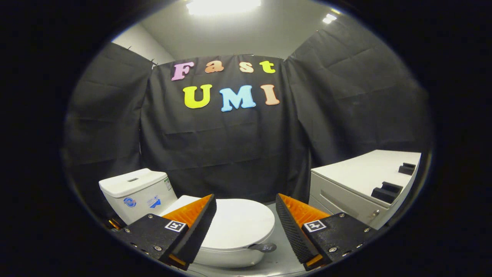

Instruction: Open the toilet lid.

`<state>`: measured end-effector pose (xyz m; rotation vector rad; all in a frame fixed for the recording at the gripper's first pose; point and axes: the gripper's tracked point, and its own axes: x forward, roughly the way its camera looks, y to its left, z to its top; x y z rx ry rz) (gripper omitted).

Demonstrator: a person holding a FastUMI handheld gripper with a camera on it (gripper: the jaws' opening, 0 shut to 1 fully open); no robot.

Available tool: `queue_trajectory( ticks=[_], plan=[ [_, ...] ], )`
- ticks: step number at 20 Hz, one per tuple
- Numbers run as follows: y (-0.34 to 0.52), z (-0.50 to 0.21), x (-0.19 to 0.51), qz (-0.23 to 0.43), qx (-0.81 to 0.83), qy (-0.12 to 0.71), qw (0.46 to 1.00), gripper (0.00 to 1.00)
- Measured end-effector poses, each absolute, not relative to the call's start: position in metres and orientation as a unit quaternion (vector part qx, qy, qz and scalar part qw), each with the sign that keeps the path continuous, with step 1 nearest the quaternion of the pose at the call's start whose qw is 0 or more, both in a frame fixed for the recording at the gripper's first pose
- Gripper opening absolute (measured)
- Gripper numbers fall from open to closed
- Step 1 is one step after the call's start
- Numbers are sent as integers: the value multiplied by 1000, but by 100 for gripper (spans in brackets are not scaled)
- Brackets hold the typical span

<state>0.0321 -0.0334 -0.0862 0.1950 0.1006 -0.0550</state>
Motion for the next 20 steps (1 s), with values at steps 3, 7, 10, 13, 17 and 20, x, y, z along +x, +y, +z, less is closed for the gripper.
queue_trajectory(
  ticks=[3, 7, 10, 13, 17, 20],
  plan=[
    [-41, -107, 43, -33, 123, 63, 990, 95],
    [-54, -137, 52, -48, 198, 83, 975, 96],
    [-58, -172, 54, -64, 238, 105, 963, 96],
    [-56, -207, 53, -69, 260, 141, 953, 95],
    [-54, -243, 47, -79, 302, 183, 932, 95],
    [-53, -262, 46, -90, 333, 198, 918, 93]
  ],
)
